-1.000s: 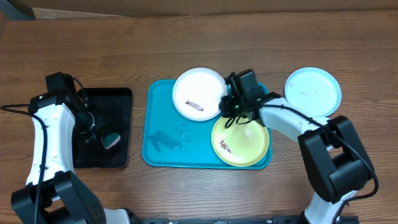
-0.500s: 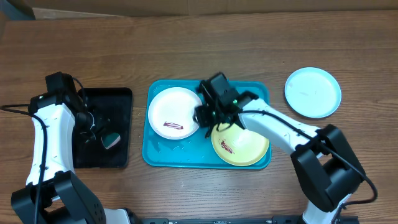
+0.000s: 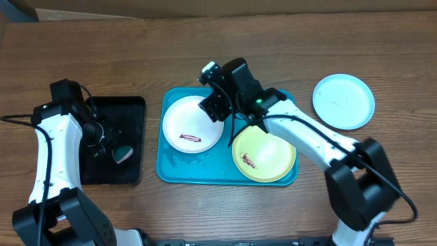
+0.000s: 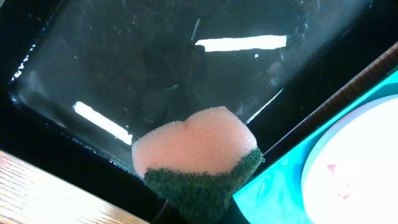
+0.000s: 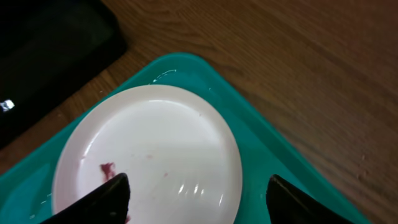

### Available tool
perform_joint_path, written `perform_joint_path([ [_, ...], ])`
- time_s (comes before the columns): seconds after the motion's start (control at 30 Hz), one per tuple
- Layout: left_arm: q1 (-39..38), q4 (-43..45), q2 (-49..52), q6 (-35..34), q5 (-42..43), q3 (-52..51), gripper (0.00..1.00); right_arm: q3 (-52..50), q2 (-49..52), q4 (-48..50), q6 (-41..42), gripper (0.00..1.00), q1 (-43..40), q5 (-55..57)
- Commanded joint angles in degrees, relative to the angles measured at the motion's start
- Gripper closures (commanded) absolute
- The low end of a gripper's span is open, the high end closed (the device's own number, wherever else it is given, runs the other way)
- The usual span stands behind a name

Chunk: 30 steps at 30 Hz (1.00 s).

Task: Clean dirty plates on tray and stack at the side
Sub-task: 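Reach the right gripper to the rim of the white plate on the tray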

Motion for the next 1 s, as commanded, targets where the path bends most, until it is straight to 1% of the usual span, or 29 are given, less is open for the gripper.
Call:
perform_joint_path([
  [0.0,0.2,0.15,-0.09,1.29,1.01,-0.09,0.96,0.59,5.62,3.1,-5.38,0.26,-0.09,1.4],
  [0.17,0.2,0.17,-0.09,1.29,1.01,-0.09,0.96,0.59,11.02,8.02,-5.31,0.24,-0.09,1.36],
  [0.23,0.2,0.24,-0.09,1.29,1.01,-0.09,0.96,0.59,11.65,8.41,-5.29,0.24,-0.09,1.36],
  [0.3,0.2,0.31,-0.09,1.29,1.01,-0.09,0.96,0.59,11.67,8.37,-5.2,0.27,-0.09,1.33],
  [0.37,0.2,0.37,-0.09,1.29,1.01,-0.09,0.96,0.59,11.67,8.17,-5.05,0.34,-0.09,1.33],
  [0.47,0.2,0.37,-0.09,1.29,1.01,-0.07,0.96,0.59,11.87,6.58,-5.05,0.49,-0.09,1.33],
  [0.63,0.2,0.37,-0.09,1.27,1.03,-0.07,0.96,0.59,12.7,2.73,-5.05,0.7,-0.09,1.36],
  [0.73,0.2,0.35,-0.09,1.27,1.03,-0.07,0.96,0.59,12.83,-0.04,-3.26,0.82,-0.11,1.4],
  [0.8,0.2,0.31,-0.09,1.29,1.01,-0.09,0.96,0.61,12.81,-1.22,-0.94,0.87,-0.09,1.68],
  [0.87,0.2,0.31,-0.09,1.29,1.01,-0.09,0.96,0.66,12.66,-3.19,3.3,0.91,-0.09,1.81],
  [0.9,0.2,0.26,-0.09,1.29,1.01,-0.09,0.96,0.72,12.41,-4.74,5.79,0.96,-0.09,1.81],
  [0.97,0.2,0.2,-0.09,1.29,1.01,-0.09,0.96,0.72,11.67,-7.56,9.9,0.96,-0.04,1.81],
])
